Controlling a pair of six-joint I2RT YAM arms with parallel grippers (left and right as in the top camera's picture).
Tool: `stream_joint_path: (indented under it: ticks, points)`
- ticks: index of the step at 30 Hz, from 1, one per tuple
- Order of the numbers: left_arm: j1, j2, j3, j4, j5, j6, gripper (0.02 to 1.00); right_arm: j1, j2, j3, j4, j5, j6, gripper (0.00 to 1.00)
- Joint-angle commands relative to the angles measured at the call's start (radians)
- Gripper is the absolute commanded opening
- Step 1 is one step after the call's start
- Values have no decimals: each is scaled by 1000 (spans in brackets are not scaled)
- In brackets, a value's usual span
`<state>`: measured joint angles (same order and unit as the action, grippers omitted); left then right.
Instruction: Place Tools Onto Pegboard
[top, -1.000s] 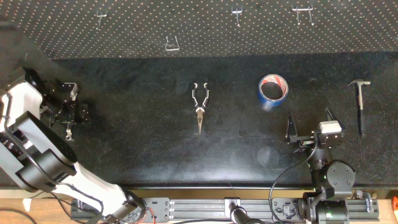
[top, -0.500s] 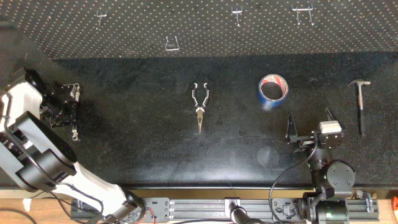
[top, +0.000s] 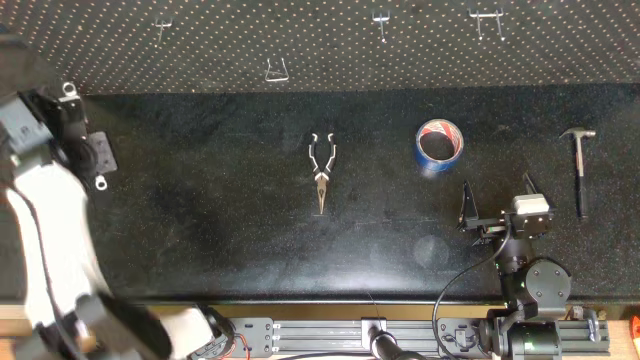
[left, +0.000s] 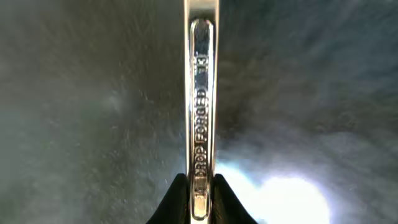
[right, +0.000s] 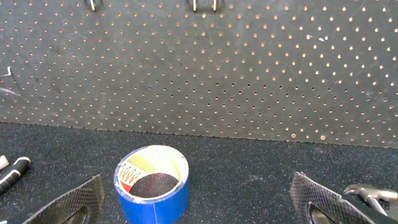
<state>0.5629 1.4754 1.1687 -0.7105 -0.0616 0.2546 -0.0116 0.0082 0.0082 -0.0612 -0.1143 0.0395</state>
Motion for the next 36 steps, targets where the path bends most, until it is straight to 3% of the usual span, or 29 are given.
stream_joint_path:
  ticks: [1,5,6,13,16,21,24,36]
  points:
    - [-168,-354,-336,235,-79,-88,29,6,-7,-4,-3,1,-14,978]
    - [-431,-452,-366,328,-151,-151,27,6,-7,-4,-3,1,-14,978]
    - [-440,-442,-366,367,-149,-151,29,6,-7,-4,-3,1,-14,978]
    - [-440,-317,-266,416,-130,-174,27,6,-7,-4,-3,1,-14,978]
    - [-440,-288,-253,415,-57,-177,27,6,-7,-4,-3,1,-14,976]
    - [-441,-287,-253,406,-52,-195,27,6,-7,-4,-3,1,-14,978]
    - [-441,-287,-253,392,17,-195,29,6,-7,-4,-3,1,-14,978]
    - [-439,-240,-253,411,10,-195,27,6,-7,-4,-3,1,-14,978]
